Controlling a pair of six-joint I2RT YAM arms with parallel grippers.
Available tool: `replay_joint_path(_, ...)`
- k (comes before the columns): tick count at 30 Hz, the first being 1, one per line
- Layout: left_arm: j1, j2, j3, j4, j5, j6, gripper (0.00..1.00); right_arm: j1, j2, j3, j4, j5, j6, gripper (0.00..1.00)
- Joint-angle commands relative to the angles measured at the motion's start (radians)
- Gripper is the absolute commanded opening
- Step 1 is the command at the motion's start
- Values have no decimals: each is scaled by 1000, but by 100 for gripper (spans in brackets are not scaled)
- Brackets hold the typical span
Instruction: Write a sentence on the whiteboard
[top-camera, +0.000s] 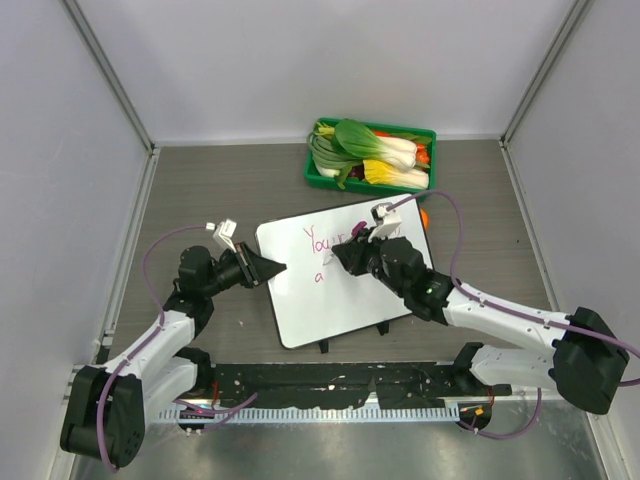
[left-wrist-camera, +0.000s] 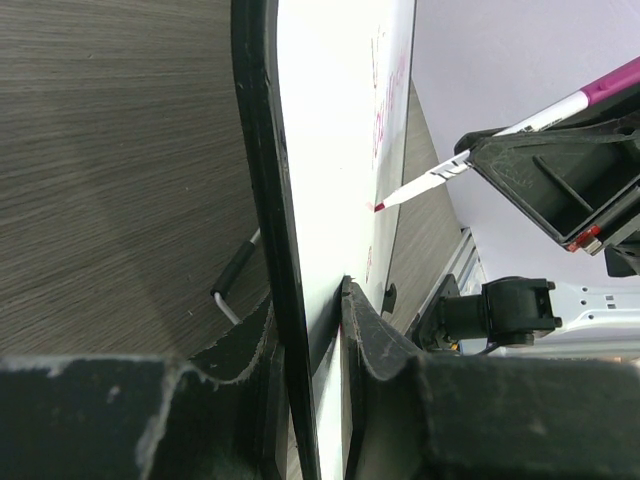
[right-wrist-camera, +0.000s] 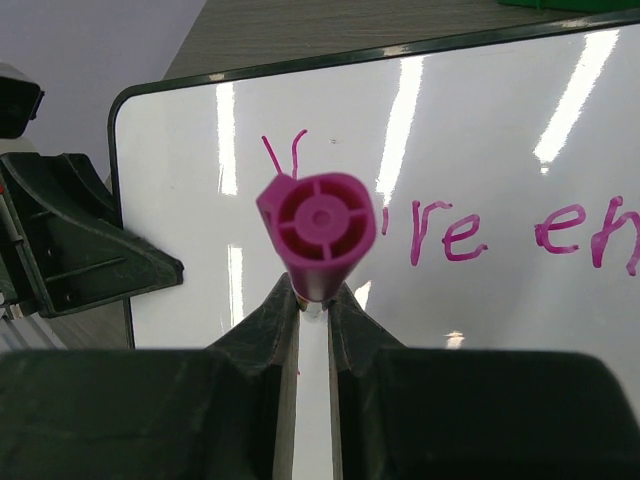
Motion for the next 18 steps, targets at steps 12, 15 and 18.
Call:
replay_joint_path(12,0,20,-11,-99,-127,193,0,-2,-60,-92,-21,-39,26,1)
replay_joint_path(15,-1,20,-11,-99,-127,193,0,-2,-70,-106,-24,-44,27,1)
replay_joint_path(18,-3,19,-11,-99,-129,192,0,-2,-80,-112,-29,-45,32,1)
